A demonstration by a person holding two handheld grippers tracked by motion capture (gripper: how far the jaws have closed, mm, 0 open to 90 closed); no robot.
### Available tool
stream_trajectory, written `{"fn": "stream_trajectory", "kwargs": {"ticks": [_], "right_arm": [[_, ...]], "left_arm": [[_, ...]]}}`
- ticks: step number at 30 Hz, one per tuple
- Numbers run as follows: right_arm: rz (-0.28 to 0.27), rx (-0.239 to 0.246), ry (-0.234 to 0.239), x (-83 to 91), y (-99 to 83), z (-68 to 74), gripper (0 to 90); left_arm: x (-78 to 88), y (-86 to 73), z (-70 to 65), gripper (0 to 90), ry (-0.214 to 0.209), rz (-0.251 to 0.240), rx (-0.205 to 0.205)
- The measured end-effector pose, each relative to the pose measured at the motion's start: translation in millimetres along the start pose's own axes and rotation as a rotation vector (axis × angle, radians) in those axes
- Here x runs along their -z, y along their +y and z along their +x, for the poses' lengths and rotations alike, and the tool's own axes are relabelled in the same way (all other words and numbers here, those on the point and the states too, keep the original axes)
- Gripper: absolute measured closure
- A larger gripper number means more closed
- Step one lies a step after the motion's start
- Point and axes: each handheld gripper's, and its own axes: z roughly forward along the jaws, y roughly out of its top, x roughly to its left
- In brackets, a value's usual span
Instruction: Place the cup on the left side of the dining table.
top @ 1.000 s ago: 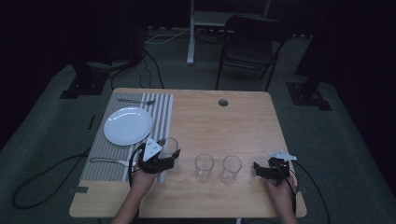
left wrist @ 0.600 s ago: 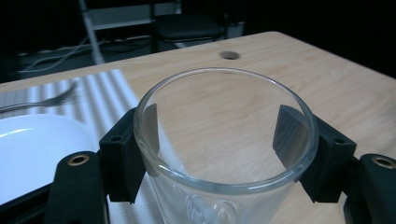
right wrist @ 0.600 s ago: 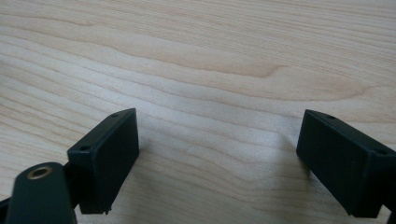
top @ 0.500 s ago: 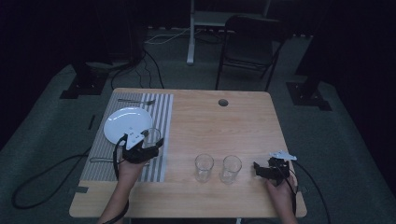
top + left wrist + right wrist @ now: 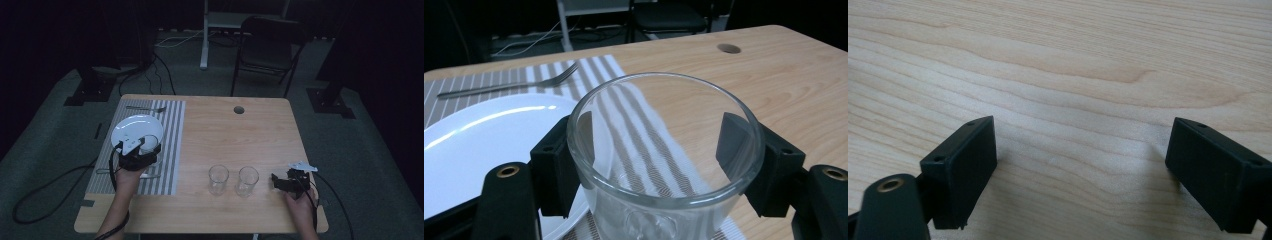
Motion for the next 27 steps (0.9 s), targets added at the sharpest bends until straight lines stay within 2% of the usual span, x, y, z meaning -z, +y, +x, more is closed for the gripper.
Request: {"fn": "stream_trajectory", "kwargs": {"ticks": [7,11,14,17,18,23,27], "right_arm": [[0.000,0.000,0.000,0.0,0.0,0.0,12.6],[0.000,0.000,0.000,0.0,0.0,0.0,12.7],[0.000,0.000,0.000,0.0,0.0,0.0,12.7],[0.000,-0.001,0.000,0.0,0.0,0.1,12.7],[0.001,-0.002,0.000,0.2,-0.2,0.2,12.8],[0.000,-0.001,0.000,0.3,-0.2,0.2,12.8],[0.000,-0.001,0.000,0.3,-0.2,0.2,12.8]], "left_arm": [[-3.7,-6.9,7.8,29.2,0.024,0.027,0.010],[-4.8,-10.8,9.3,29.1,0.026,0.043,0.010],[-7.0,-14.9,9.4,29.2,0.045,0.057,0.008],[-8.3,-17.1,9.3,29.1,0.051,0.057,0.004],[-7.2,-22.5,10.2,29.1,0.051,0.042,0.002],[-5.8,-21.9,7.7,29.0,0.054,0.060,-0.022],[-6.2,-18.9,7.8,28.9,0.052,0.086,-0.011]]}}
